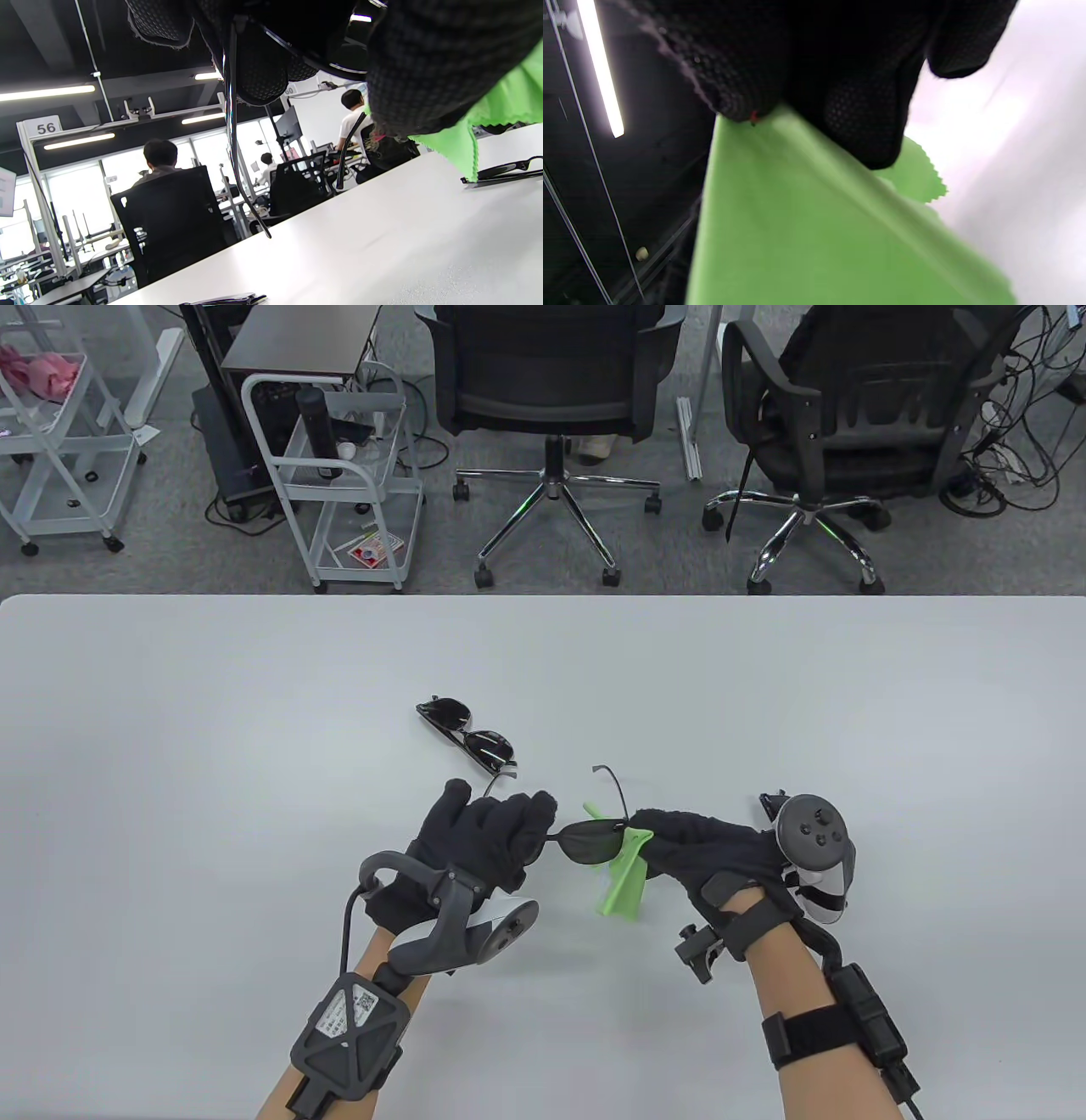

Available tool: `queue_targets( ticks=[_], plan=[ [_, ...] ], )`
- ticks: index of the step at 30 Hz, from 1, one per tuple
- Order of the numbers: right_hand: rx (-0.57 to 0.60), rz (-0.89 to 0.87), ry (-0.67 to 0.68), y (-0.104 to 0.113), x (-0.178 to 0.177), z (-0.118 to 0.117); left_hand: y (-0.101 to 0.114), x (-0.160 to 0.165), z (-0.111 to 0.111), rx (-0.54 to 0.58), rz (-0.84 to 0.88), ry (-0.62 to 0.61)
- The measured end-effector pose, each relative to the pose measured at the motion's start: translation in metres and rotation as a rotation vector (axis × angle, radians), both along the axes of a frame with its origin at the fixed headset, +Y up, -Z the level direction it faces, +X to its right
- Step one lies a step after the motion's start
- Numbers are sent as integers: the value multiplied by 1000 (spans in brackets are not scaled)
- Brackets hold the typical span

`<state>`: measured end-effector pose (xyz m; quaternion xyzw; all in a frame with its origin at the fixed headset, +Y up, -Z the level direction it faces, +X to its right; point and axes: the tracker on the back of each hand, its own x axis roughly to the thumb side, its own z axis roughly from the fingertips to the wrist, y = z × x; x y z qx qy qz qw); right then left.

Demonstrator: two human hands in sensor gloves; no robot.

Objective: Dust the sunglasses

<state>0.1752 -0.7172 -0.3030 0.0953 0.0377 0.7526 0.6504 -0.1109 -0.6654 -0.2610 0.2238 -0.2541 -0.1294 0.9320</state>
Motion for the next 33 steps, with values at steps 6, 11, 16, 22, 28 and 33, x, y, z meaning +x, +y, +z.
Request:
queue_targets(
  ticks=[6,11,16,22,28,33],
  plan=[
    [-80,-93,21,-5,-5,2,1,2,2,26,-15,-2],
    [-103,-135,29,-5,-14,8,2,4,3,39,-10,0],
    [-72,-149,81,0,-24,11,2,2,3,26,12,-4],
    [5,-148,291,7,-28,7,6,-1,3,4,56,-3],
    [25,-42,154,7,-31,11,3,7,6,-3,22,-29],
    [-22,-85,32,0,-32,15,1,13,8,2,7,-42]
  ],
)
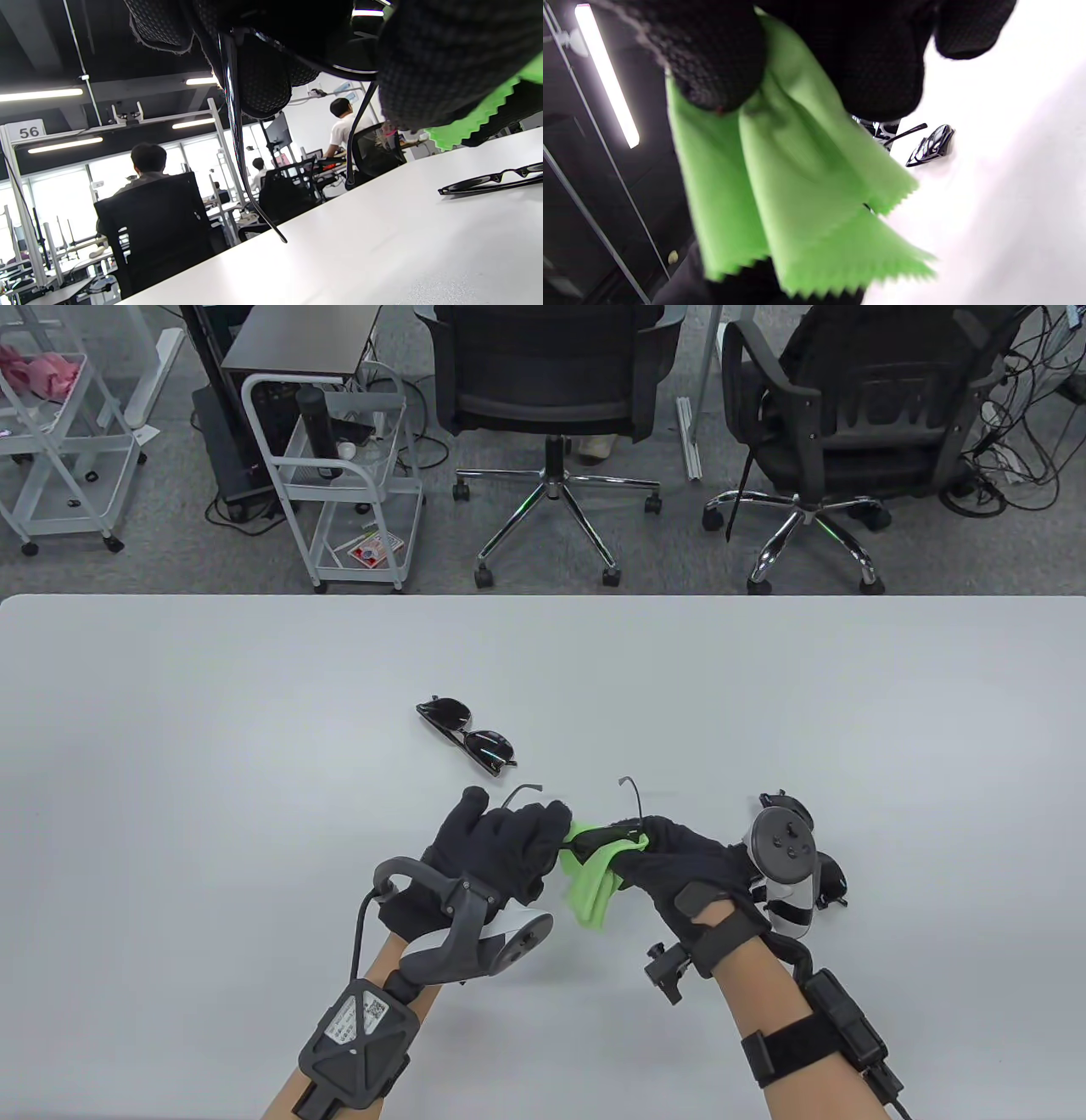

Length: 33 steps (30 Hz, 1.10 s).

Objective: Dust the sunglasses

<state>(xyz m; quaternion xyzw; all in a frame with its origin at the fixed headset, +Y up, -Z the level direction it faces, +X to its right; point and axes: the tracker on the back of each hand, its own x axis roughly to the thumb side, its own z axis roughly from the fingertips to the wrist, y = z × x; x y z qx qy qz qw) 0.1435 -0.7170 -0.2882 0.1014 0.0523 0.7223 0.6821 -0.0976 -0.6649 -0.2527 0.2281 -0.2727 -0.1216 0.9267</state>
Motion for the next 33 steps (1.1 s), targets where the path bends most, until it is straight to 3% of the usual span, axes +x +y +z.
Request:
queue_targets(
  ticks=[5,7,13,18,22,28,33],
  plan=[
    [-27,-173,108,-5,-11,0,-1,1,0,-3,2,1],
    [-20,-161,138,-4,-13,0,-1,1,-1,-10,6,0],
    [39,-60,-88,4,-7,3,1,9,3,7,1,-16],
    [76,-101,-59,10,-6,3,7,7,2,7,38,-7],
    [47,-133,78,8,-11,0,6,0,-1,4,16,17],
    [86,-24,-95,12,-7,0,7,9,3,16,-9,-4],
    [113,-77,-119,16,-4,2,10,10,5,11,18,-16]
  ],
)
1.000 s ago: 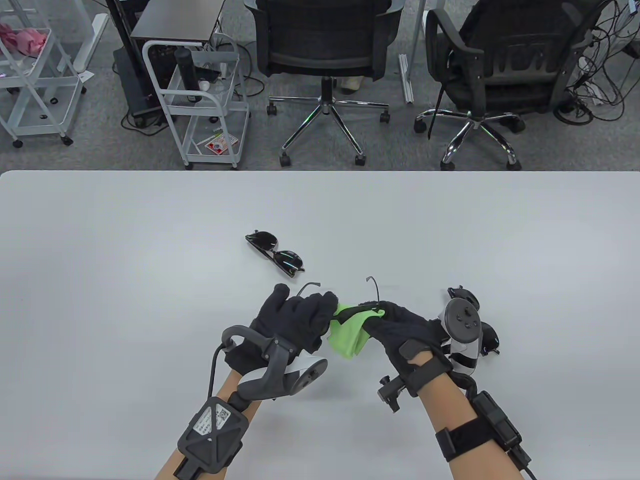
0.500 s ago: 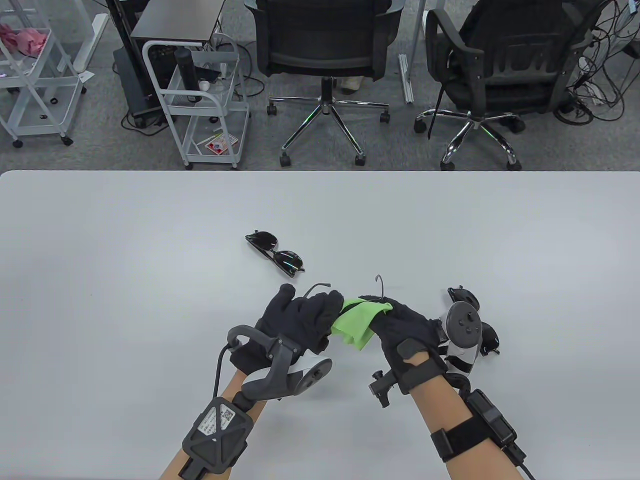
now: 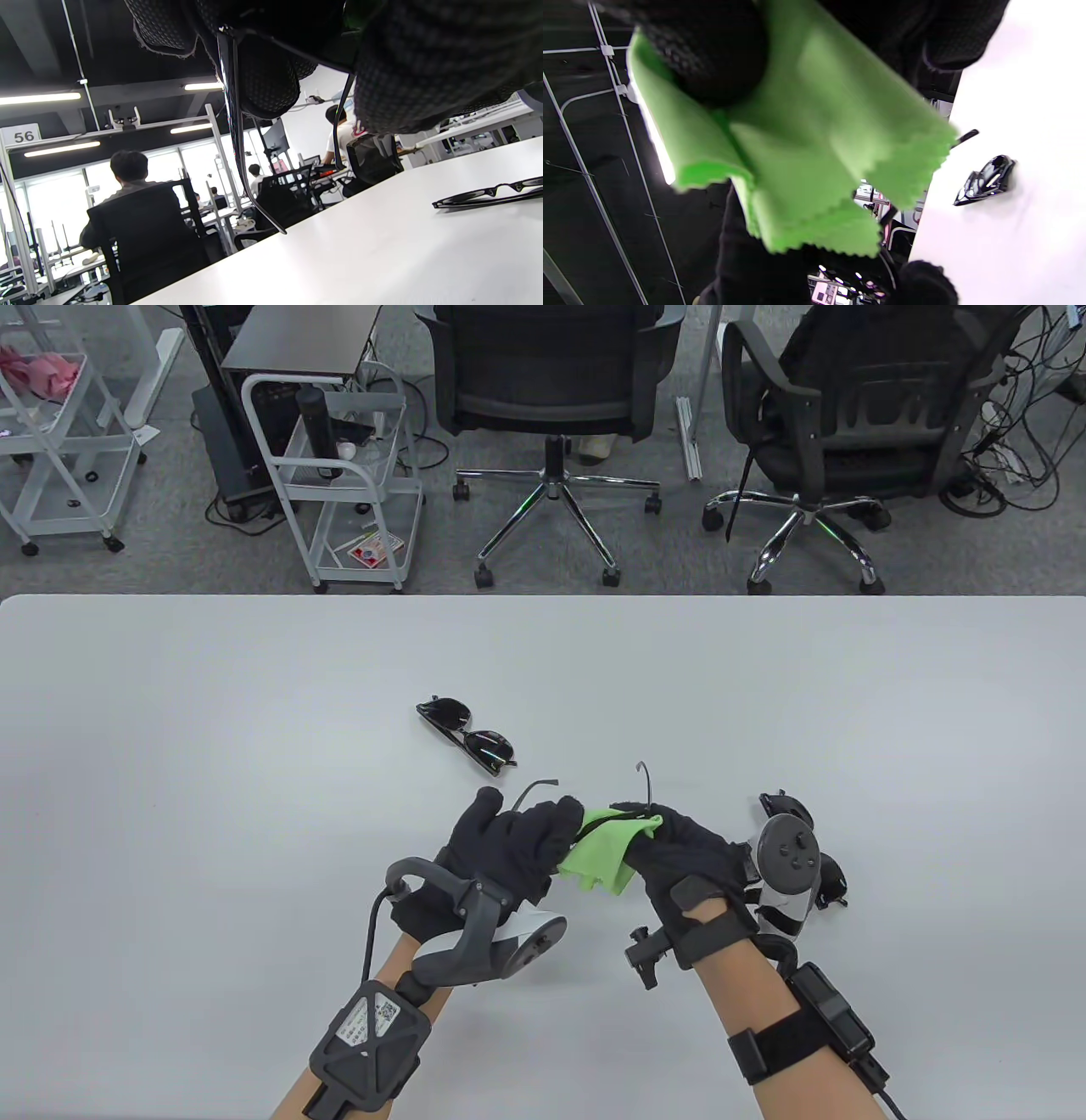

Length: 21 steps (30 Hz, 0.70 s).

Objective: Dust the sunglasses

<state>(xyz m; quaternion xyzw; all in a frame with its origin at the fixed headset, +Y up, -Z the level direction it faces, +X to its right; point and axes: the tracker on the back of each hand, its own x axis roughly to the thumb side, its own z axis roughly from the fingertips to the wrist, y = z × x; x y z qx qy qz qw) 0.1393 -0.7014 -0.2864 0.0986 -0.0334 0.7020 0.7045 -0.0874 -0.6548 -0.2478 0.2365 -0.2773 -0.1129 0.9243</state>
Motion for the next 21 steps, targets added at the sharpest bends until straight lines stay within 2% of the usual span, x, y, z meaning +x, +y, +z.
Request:
queue_targets(
  ticks=[2,5,8,12,16,19,21],
  plan=[
    [-11,-26,49,0,0,-2,1,-2,0,-2,4,3],
    [-80,-81,209,-8,-2,-5,-1,-8,-2,-12,-13,8],
    [-92,-48,176,-10,-3,-5,-3,-7,-2,-6,-37,5],
    [-29,56,63,-3,0,-4,-2,-3,0,2,-35,-5],
    [3,-13,-2,0,2,0,1,0,4,-8,1,-27],
    [9,-33,64,3,5,-2,4,-1,3,5,11,-25],
    [-25,-70,174,0,6,-4,2,-6,1,-14,37,-21]
  ],
)
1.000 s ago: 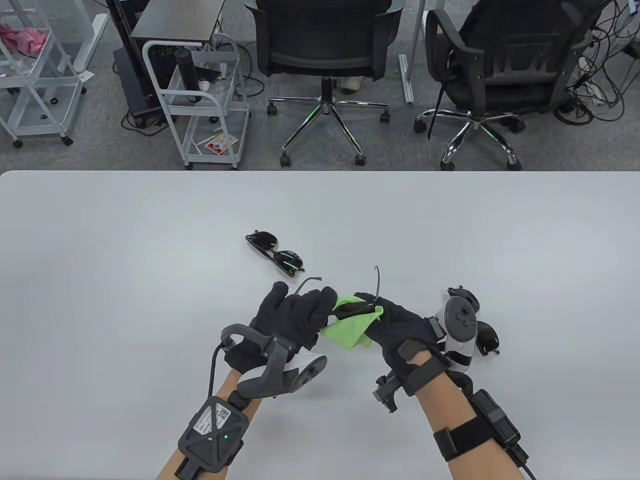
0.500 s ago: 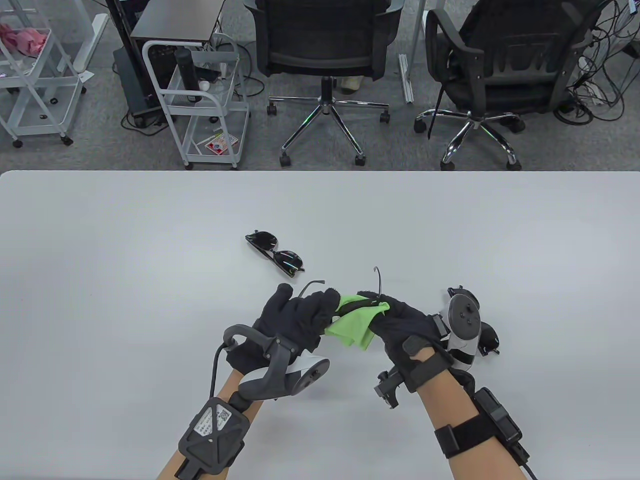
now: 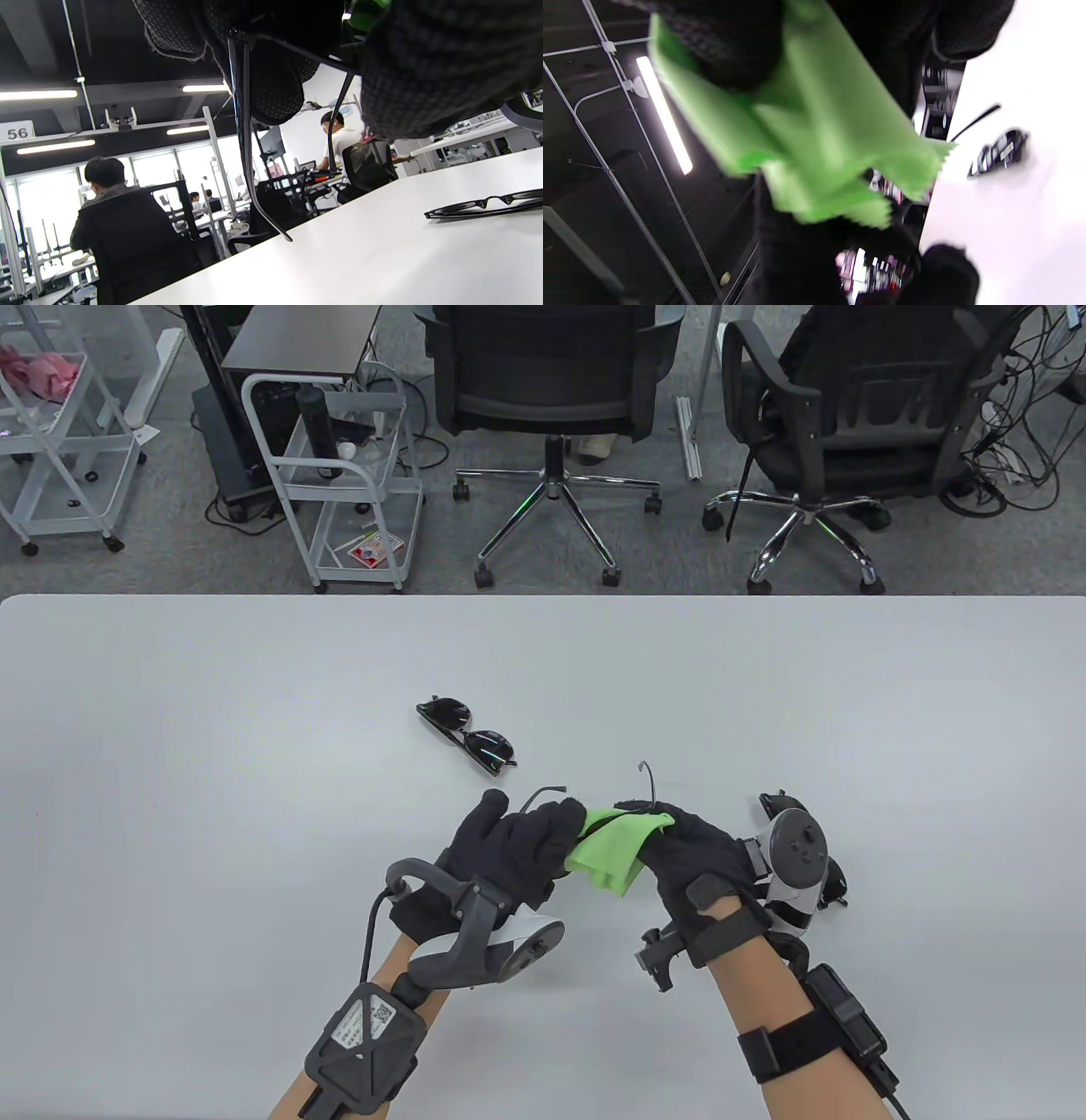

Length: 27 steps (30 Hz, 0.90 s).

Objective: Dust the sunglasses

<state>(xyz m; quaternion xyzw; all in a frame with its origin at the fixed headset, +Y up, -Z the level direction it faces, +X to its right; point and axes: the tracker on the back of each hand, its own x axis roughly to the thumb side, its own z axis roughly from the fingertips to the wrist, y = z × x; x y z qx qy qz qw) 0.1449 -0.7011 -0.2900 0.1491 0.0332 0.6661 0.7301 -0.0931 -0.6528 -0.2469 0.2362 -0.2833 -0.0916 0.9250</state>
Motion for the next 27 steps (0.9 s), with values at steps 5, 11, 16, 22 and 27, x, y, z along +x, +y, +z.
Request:
queue_targets(
  ticks=[5,11,16,22,27],
  plan=[
    [14,19,12,3,-3,0,4,-8,-4,-33,78,21],
    [46,72,-141,6,-3,5,6,-5,0,-15,59,6],
    [60,33,-125,6,2,4,9,2,4,16,30,-5],
    [26,46,-2,2,-2,1,5,-4,2,29,-15,10],
    [79,182,-117,7,3,2,6,0,4,18,-10,-11]
  ],
)
